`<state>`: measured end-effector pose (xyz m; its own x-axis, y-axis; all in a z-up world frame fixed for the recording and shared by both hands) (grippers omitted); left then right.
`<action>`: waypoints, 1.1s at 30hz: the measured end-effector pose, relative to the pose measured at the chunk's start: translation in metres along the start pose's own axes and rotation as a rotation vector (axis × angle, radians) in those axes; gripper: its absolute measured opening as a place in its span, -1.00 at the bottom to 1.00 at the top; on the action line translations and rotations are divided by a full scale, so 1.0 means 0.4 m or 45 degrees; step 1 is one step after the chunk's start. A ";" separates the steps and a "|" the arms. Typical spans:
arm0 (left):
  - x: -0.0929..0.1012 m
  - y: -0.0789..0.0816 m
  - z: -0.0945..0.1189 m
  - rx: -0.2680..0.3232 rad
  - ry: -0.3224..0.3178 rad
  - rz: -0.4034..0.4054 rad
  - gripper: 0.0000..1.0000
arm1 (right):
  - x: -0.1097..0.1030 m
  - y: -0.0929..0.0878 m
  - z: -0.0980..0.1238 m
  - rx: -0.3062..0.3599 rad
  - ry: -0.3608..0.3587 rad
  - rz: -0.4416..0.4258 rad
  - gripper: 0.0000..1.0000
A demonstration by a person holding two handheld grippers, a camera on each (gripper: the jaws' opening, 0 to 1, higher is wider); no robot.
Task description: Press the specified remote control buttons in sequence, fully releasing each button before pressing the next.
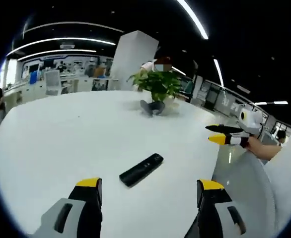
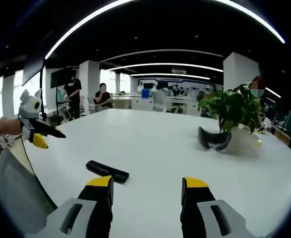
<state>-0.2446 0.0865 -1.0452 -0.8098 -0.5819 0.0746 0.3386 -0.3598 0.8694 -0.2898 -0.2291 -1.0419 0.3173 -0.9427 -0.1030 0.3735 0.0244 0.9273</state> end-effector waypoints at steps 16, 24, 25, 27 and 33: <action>-0.041 -0.022 -0.174 -0.284 -0.302 -0.293 0.30 | -0.005 -0.012 -0.005 -0.045 0.042 -0.001 -0.17; -0.076 -0.044 -0.228 -0.463 -0.335 -0.484 0.18 | -0.001 -0.023 -0.007 -0.082 0.030 -0.002 -0.21; -0.076 -0.045 -0.233 -0.466 -0.338 -0.490 0.17 | -0.002 -0.024 -0.007 -0.088 0.030 0.006 -0.22; -0.079 -0.045 -0.244 -0.477 -0.348 -0.497 0.14 | -0.004 -0.025 -0.008 -0.099 0.030 0.019 -0.23; -0.090 -0.045 -0.276 -0.523 -0.357 -0.568 0.13 | 0.001 -0.031 -0.009 -0.122 0.019 0.025 -0.29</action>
Point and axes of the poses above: the point that each gripper's makers call its tool centre point, and the gripper's own axes: z roughly backward along the fingers, x roughly to its right, y roughly out of its top, the point moved 7 cm from there along z, roughly backward along the fingers, and after that the axes turned 8 degrees about -z, right-handed, at the moved point
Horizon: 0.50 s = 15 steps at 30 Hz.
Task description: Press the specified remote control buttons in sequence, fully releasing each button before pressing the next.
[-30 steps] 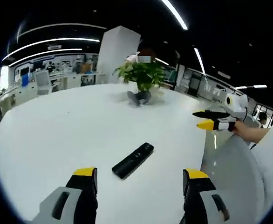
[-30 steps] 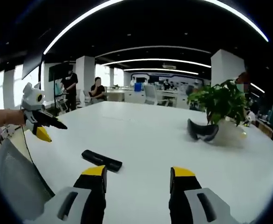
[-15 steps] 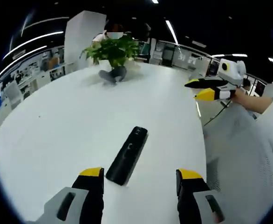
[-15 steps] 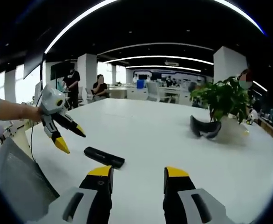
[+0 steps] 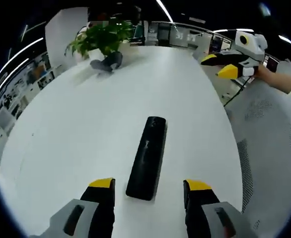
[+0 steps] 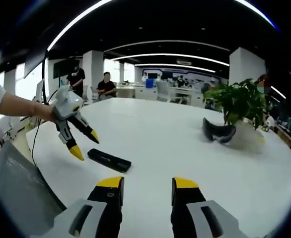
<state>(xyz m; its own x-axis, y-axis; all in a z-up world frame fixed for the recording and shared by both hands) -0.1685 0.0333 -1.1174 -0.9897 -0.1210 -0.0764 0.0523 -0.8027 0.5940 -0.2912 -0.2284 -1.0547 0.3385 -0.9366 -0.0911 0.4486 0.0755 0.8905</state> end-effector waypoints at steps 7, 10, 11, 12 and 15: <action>-0.014 0.002 -0.043 -0.085 -0.058 -0.070 0.02 | 0.005 -0.005 -0.001 -0.019 -0.013 -0.007 -0.33; -0.014 0.007 -0.056 -0.090 -0.072 -0.083 -0.05 | 0.006 -0.008 -0.001 -0.030 -0.023 0.003 -0.34; -0.014 0.008 -0.059 -0.091 -0.078 -0.082 -0.08 | 0.007 -0.008 -0.001 -0.031 -0.024 0.003 -0.34; -0.013 0.009 -0.062 -0.092 -0.087 -0.084 -0.11 | 0.007 -0.008 0.000 -0.033 -0.027 0.002 -0.34; -0.016 0.014 -0.065 -0.083 -0.080 -0.108 -0.19 | 0.009 -0.010 -0.001 -0.040 -0.030 -0.005 -0.36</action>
Point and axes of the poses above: the point that each gripper's makers call its tool centre point, and the gripper's own axes: z roughly backward along the fingers, x roughly to its right, y roughly out of its top, the point moved 7 cm from there along z, roughly backward along the fingers, and after that the axes turned 8 degrees about -z, right-handed, at the moved point
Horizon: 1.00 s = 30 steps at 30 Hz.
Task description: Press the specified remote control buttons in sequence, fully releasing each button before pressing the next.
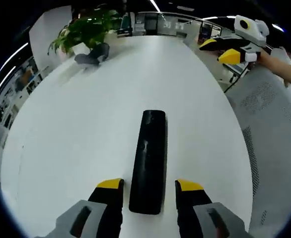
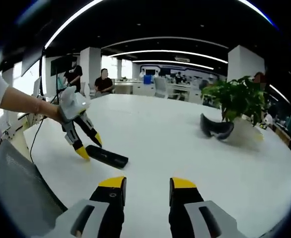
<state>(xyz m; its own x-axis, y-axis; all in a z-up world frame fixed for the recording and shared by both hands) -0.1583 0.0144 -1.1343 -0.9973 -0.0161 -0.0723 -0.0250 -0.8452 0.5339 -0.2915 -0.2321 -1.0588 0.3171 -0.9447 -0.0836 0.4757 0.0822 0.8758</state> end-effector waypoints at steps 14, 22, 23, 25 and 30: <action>0.015 0.003 -0.003 0.049 -0.058 -0.131 -0.52 | 0.005 -0.004 -0.002 -0.022 -0.013 -0.007 -0.38; 0.052 0.001 0.003 0.038 -0.069 -0.129 -0.53 | 0.004 -0.007 -0.002 -0.031 -0.015 -0.003 -0.40; 0.057 0.002 0.004 0.035 -0.069 -0.128 -0.53 | 0.005 -0.007 -0.002 -0.031 -0.014 -0.004 -0.40; 0.068 0.001 0.003 0.034 -0.068 -0.129 -0.53 | 0.004 -0.008 -0.002 -0.034 -0.008 -0.003 -0.41; 0.101 0.001 0.006 -0.007 -0.084 -0.153 -0.53 | 0.000 -0.007 -0.003 -0.036 0.007 0.002 -0.43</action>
Point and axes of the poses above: the point that each gripper's makers call its tool centre point, and the gripper's own axes: z roughly backward along the fingers, x roughly to its right, y roughly out of its top, the point moved 7 cm from there along z, roughly backward along the fingers, and after that the axes turned 8 degrees about -z, right-handed, at the moved point
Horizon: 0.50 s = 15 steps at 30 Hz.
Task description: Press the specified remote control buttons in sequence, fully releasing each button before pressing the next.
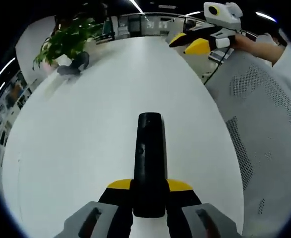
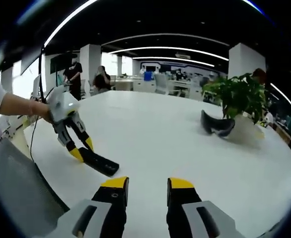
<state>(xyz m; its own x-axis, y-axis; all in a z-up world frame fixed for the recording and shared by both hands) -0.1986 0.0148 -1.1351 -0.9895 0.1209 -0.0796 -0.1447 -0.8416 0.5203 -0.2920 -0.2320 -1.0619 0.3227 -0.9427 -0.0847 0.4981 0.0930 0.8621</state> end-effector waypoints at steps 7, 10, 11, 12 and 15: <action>0.039 0.002 0.003 0.007 0.010 0.008 -0.53 | -0.008 0.005 -0.001 0.025 0.037 -0.016 -0.44; 0.053 0.002 0.005 0.013 0.015 0.024 -0.53 | -0.010 0.006 -0.001 0.024 0.045 -0.012 -0.45; 0.056 0.002 0.005 0.013 0.017 0.025 -0.53 | -0.010 0.005 -0.002 0.018 0.048 -0.010 -0.46; 0.064 0.004 0.005 0.012 0.017 0.025 -0.53 | -0.011 0.004 -0.002 0.014 0.050 -0.009 -0.46; 0.077 0.005 0.004 0.012 0.017 0.025 -0.53 | -0.012 0.003 -0.004 0.006 0.058 -0.003 -0.48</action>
<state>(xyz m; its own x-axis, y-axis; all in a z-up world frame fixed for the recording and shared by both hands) -0.2294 0.0176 -1.1349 -0.9919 0.0976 -0.0808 -0.1256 -0.8389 0.5296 -0.2918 -0.2267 -1.0614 0.3578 -0.9274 -0.1092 0.4949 0.0891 0.8644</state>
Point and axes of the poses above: the point that each gripper's makers call its tool centre point, and the gripper's own axes: z roughly backward along the fingers, x roughly to its right, y roughly out of its top, the point moved 7 cm from there along z, roughly backward along the fingers, and after that the axes turned 8 degrees about -z, right-handed, at the moved point
